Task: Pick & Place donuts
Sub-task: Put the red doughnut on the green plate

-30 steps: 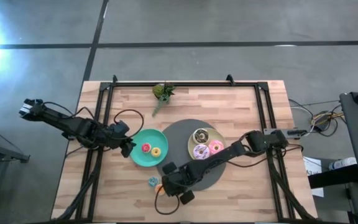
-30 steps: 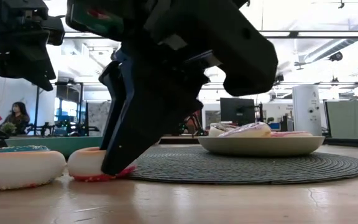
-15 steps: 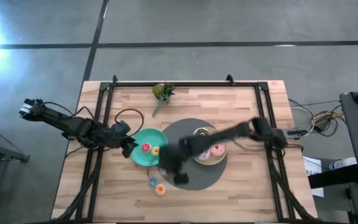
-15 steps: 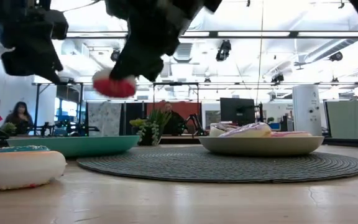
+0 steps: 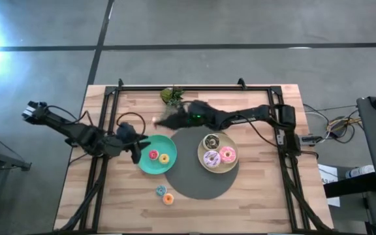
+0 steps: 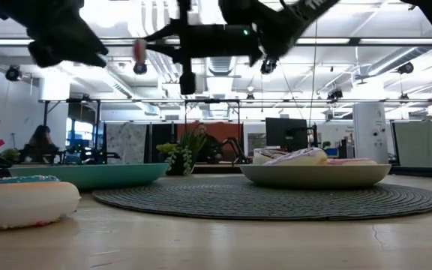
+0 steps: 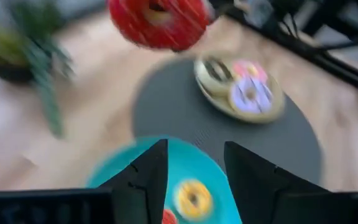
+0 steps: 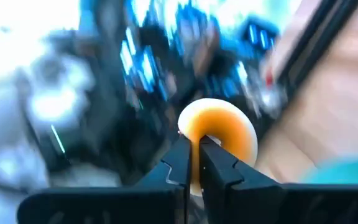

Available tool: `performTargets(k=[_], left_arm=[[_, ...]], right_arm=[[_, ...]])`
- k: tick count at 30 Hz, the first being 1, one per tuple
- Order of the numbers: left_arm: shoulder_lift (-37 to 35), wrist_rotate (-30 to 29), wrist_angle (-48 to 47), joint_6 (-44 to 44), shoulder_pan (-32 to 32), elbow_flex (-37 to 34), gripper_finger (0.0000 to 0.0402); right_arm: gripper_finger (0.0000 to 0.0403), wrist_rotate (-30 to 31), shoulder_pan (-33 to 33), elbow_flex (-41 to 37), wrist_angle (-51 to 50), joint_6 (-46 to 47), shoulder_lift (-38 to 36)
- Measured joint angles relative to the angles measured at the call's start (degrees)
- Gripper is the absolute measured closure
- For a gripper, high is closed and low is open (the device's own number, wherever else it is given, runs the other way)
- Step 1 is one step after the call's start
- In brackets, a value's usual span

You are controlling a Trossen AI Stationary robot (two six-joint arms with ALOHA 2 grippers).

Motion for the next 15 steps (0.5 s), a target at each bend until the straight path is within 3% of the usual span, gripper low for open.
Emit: performTargets(k=[3,6,11,15], left_arm=[[0.38,-10.80,1.68,4.13,-1.28,0.50,0.0273],[1.30,-18.74,6.74,11.38,-1.43,0.36,0.0274],[4.63,-24.71,14.31,26.57,-0.45,0.35,0.0272],[7.36,-27.28,15.06,31.41,0.87,0.27,0.0257]], right_arm=[[0.0390,12.71,0.46,-5.55,12.31,10.49,-0.02],[0.0390,22.21,1.61,-8.89,17.67,19.45,0.00],[0.0390,25.98,2.29,-10.15,20.50,27.48,0.02],[0.0390,26.77,2.29,-8.67,22.41,27.32,0.02]])
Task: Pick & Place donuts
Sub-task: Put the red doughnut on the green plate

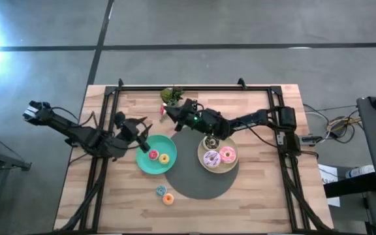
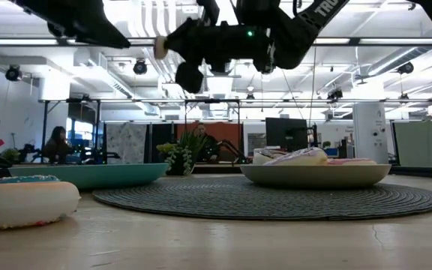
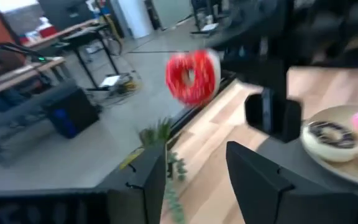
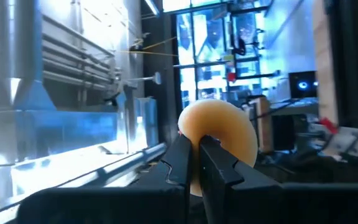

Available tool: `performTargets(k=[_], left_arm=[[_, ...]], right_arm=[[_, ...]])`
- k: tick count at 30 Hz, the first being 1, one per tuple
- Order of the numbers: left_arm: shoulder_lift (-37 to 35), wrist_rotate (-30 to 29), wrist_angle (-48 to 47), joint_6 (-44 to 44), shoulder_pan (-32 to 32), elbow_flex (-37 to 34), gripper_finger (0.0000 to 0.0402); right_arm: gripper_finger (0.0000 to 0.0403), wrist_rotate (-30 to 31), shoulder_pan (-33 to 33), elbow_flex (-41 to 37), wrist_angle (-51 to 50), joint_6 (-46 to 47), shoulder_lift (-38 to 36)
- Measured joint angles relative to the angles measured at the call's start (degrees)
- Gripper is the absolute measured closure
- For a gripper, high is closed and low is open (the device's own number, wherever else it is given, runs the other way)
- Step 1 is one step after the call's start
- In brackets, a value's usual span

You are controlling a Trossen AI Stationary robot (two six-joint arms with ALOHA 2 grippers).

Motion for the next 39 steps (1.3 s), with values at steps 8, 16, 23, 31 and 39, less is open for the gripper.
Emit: performTargets(k=[8,16,23,31,39], left_arm=[[4.35,-2.27,6.89,2.16,3.92,0.00,0.0226],[5.29,-0.69,14.99,14.95,5.42,1.15,0.0225],[6.47,1.29,15.03,16.64,6.24,2.55,0.0225],[8.02,-0.33,18.52,22.75,6.81,2.60,0.0230],[8.03,-2.06,18.78,24.05,6.77,2.60,0.0294]], right_arm=[[0.0390,-0.02,0.20,4.33,-3.01,-0.64,0.00],[0.0390,-0.68,0.64,6.28,-7.82,3.10,0.00],[0.0390,-0.75,0.61,6.28,-9.19,5.94,0.00],[0.0390,-2.17,0.61,6.15,-10.48,7.96,0.09],[0.0390,-2.16,0.55,6.04,-10.38,7.71,0.07]])
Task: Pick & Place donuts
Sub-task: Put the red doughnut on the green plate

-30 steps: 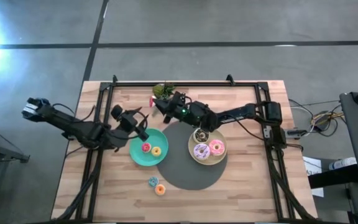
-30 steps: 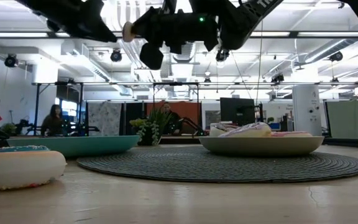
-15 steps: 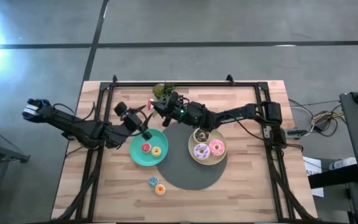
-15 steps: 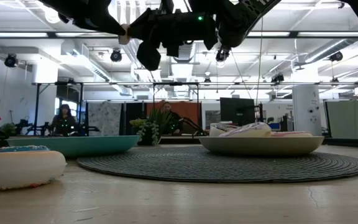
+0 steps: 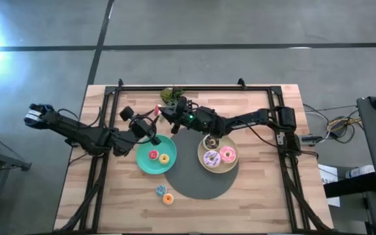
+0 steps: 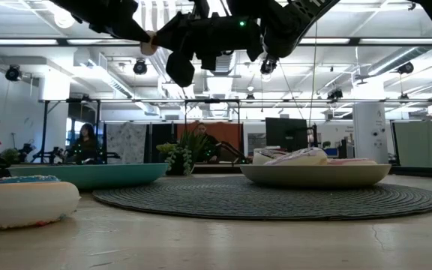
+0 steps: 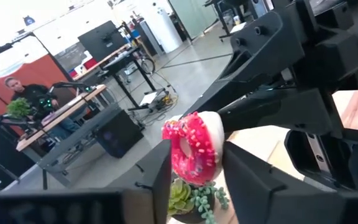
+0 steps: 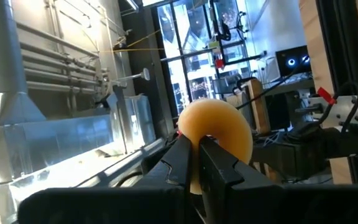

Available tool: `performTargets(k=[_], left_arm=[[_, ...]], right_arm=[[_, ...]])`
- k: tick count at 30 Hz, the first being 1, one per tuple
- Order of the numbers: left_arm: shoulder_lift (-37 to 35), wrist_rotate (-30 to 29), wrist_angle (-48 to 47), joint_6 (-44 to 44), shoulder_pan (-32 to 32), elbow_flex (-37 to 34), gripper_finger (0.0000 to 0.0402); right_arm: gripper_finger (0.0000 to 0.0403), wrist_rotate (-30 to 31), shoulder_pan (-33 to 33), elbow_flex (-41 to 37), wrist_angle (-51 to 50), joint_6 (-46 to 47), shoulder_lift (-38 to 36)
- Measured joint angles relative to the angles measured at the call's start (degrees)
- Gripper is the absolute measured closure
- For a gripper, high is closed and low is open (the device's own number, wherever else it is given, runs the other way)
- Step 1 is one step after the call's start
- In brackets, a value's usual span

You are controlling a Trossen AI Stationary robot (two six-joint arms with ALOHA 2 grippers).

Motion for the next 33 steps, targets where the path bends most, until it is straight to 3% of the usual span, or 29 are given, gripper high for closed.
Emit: performTargets(k=[8,16,20,27,33], left_arm=[[0.00,0.13,-0.23,-0.03,0.00,0.00,0.0382],[0.03,-0.19,-0.96,-0.14,0.00,0.00,0.0398],[0.02,-0.18,-6.38,-2.04,0.00,0.00,0.0398],[-0.53,2.15,-24.29,-15.94,-0.56,0.02,0.0398],[-0.99,13.33,-37.55,-30.50,-1.69,0.01,0.0398]], right_arm=[[0.0382,-2.30,-0.02,0.00,0.09,-5.83,0.00],[0.0285,-4.37,-0.80,-0.95,-1.32,-10.43,-0.07],[0.0232,-7.90,-1.42,-1.54,-2.02,-12.90,-0.07],[0.0188,-18.90,-3.07,-1.70,-11.18,-20.53,-1.13],[0.0186,-20.24,-4.05,-1.68,-28.88,-31.21,-8.17]])
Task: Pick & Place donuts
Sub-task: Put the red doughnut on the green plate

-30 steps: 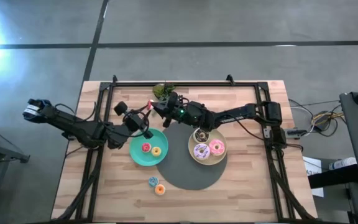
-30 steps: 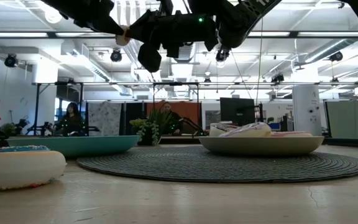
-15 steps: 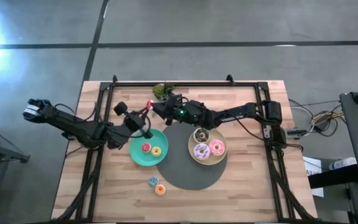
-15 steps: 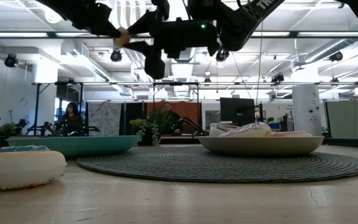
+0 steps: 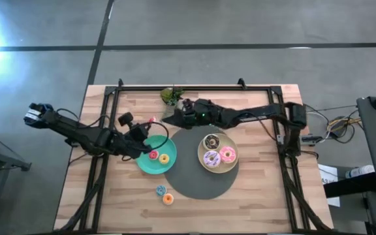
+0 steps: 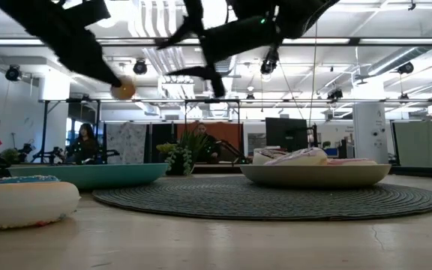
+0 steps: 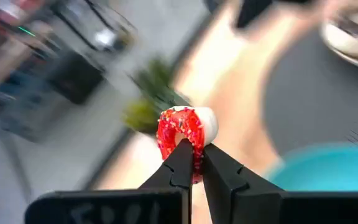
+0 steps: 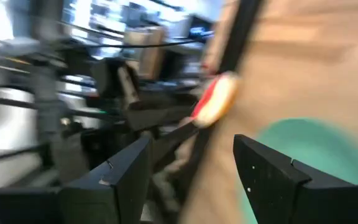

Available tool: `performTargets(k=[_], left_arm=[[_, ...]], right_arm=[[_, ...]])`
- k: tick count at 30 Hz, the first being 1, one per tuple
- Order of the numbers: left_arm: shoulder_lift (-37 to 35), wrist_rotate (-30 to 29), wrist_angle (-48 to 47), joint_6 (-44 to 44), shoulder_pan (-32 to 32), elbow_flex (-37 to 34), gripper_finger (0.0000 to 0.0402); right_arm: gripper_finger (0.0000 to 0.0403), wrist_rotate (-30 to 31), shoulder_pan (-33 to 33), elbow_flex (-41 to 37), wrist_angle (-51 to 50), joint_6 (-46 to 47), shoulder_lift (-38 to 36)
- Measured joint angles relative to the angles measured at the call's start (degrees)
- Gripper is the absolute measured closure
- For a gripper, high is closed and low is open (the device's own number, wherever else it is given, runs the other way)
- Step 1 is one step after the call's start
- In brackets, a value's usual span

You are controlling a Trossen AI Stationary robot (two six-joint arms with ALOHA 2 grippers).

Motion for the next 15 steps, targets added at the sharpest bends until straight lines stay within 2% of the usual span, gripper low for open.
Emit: performTargets(k=[3,5,7,15], left_arm=[[-0.02,9.21,-2.56,-4.04,-1.27,-1.11,0.0398],[0.01,15.91,-2.18,-5.27,-1.98,-2.70,0.0398],[0.52,19.79,-0.72,-7.03,-2.33,-4.51,0.0398],[4.89,20.34,9.66,-9.01,-1.75,-11.11,0.0392]], right_arm=[[0.0186,3.08,-0.98,0.00,-12.54,-7.15,-4.88],[0.0186,5.41,-1.74,-0.02,-18.45,-10.80,-8.53],[0.0186,7.48,-2.45,0.00,-22.19,-13.87,-11.86],[0.0186,13.64,-3.84,0.00,-27.70,-19.44,-19.19]])
